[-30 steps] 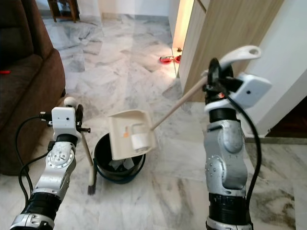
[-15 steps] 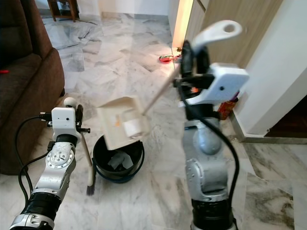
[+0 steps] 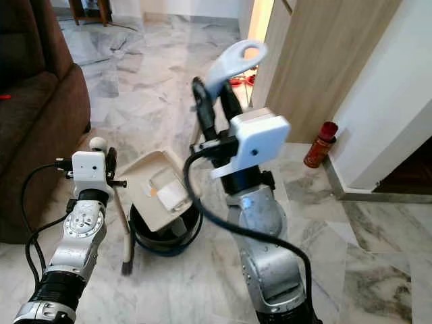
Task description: Sweep floor
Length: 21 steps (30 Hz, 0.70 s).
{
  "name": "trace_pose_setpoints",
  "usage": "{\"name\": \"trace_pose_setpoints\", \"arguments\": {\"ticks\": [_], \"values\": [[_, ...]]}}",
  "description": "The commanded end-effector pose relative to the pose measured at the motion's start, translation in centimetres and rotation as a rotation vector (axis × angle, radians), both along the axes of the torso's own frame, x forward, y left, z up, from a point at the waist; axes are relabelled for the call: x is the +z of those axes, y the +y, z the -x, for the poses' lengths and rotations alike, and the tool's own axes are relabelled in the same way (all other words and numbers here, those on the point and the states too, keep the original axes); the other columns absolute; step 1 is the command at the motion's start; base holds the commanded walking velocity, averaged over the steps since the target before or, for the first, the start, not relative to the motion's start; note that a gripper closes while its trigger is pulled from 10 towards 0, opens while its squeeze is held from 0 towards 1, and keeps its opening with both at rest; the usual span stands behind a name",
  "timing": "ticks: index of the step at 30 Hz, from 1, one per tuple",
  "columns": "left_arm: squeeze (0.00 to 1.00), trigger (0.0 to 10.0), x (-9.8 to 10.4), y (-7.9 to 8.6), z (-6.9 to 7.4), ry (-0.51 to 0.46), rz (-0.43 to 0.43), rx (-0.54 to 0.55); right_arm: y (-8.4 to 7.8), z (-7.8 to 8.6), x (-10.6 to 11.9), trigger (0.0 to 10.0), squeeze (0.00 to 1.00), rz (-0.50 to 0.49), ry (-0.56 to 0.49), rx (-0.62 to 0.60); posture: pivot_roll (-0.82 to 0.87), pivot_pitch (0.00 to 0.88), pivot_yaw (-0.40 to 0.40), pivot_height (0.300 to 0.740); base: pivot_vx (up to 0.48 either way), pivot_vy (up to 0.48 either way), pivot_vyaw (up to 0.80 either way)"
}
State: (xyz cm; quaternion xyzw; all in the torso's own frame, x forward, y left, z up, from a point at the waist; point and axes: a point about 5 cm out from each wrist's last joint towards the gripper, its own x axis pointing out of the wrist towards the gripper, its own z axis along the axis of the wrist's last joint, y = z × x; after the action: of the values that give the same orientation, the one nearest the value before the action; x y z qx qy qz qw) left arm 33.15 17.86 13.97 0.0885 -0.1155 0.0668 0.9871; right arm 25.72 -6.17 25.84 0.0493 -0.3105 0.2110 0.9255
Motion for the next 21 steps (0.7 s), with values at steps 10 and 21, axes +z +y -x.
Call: {"name": "trace_pose_setpoints", "arguments": {"ticks": [10,21], "values": [[0.00,10.0,1.3,-0.6,0.1,-0.074,-0.021,-0.037,1.8,3.6,2.3,10.0,0.00,0.070,-0.253,0.045,0.08,0.103,-0.074,0.740,0.000,0.000,0.00],[0.00,10.0,1.3,-0.5,0.1,-0.075,-0.021,-0.036,2.2,4.0,2.3,10.0,0.00,0.065,-0.261,0.035,0.09,0.105,-0.077,0.740,0.000,0.000,0.00]]}}
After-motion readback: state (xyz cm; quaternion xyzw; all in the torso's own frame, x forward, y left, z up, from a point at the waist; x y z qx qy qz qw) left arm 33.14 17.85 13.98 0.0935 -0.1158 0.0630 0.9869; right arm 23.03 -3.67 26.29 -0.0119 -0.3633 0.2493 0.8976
